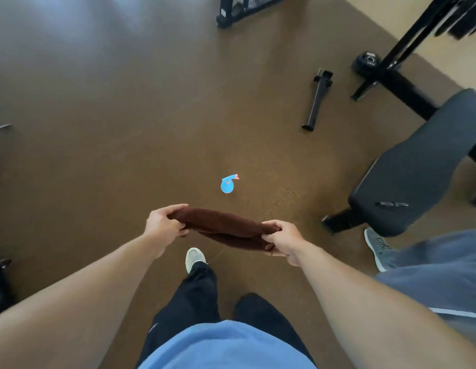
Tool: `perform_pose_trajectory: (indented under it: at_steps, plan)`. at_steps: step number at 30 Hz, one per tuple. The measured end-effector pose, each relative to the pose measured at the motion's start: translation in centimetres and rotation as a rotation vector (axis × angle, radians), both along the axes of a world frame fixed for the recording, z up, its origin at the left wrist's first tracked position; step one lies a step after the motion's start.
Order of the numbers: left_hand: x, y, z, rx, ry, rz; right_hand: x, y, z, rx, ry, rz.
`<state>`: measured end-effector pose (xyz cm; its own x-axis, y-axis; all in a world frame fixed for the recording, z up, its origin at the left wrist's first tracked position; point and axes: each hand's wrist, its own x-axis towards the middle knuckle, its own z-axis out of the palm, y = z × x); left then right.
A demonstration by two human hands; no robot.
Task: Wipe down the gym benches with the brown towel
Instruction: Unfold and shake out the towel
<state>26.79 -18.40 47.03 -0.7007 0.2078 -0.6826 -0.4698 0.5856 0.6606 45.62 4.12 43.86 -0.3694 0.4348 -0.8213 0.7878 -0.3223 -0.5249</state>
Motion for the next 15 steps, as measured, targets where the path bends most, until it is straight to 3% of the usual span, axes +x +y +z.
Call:
perform_pose_trajectory:
  at_steps: [5,11,15]
  plan:
    - [-8.9,5.1,-1.8,-0.183,0.057,-0.437,-6.4,1.6,-1.9,-0.024,0.019,-0.185]
    - [-17.5,12.2,-6.7,-0.318,0.267,-0.716,-12.2,3.9,-7.0,-0.046,0.022,-0.414]
    - [-22.4,16.9,-10.8,-0.333,0.375,-0.880,-14.8,5.7,-12.0,-0.001,-0.025,-0.436]
